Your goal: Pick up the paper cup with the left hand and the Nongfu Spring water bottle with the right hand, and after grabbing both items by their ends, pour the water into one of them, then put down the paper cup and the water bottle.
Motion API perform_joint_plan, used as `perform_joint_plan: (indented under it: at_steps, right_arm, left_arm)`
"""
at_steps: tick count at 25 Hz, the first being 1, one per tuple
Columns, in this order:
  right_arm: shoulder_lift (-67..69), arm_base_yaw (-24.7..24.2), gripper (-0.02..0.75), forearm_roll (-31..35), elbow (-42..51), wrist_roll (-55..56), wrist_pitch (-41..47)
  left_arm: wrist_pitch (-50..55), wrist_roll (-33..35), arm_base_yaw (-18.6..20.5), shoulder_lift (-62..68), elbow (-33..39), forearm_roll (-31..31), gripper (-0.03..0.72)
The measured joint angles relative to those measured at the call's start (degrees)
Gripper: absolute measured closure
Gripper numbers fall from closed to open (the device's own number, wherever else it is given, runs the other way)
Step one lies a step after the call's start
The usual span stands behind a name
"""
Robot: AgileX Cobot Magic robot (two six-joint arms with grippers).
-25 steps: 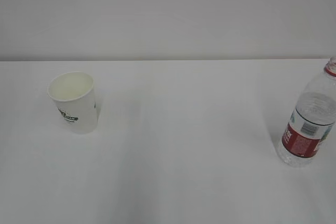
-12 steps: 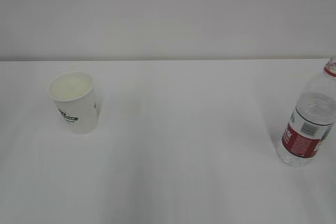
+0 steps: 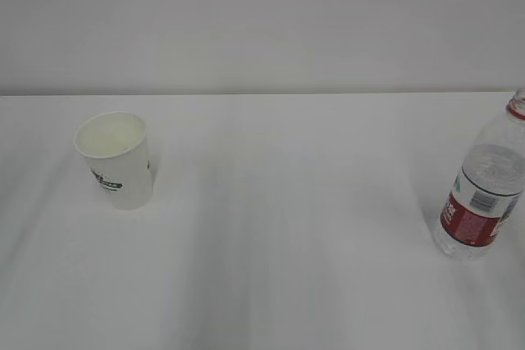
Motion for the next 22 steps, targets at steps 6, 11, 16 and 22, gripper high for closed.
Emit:
perform_joint_plan:
  at_steps: [6,11,16,22]
  right_arm:
    - [1.10,0.00,0.170,0.00,4.64,0.00,-2.74]
    - [1.18,0.00,0.170,0.09,9.12,0.00,-4.26]
    - [1.18,0.00,0.169,0.09,12.05,0.00,-7.60]
    - [2.60,0.00,0.169,0.09,12.19,-0.23,-8.80]
  left_arm:
    - [-2.30,0.00,0.00,3.67,0.00,-0.32,0.298]
    - [-8.29,0.00,-1.84,7.70,0.78,-0.76,0.298]
    - [-13.24,0.00,-2.55,11.40,3.88,-1.34,0.298]
    - [-15.93,0.00,-2.55,15.10,4.12,-1.72,0.298]
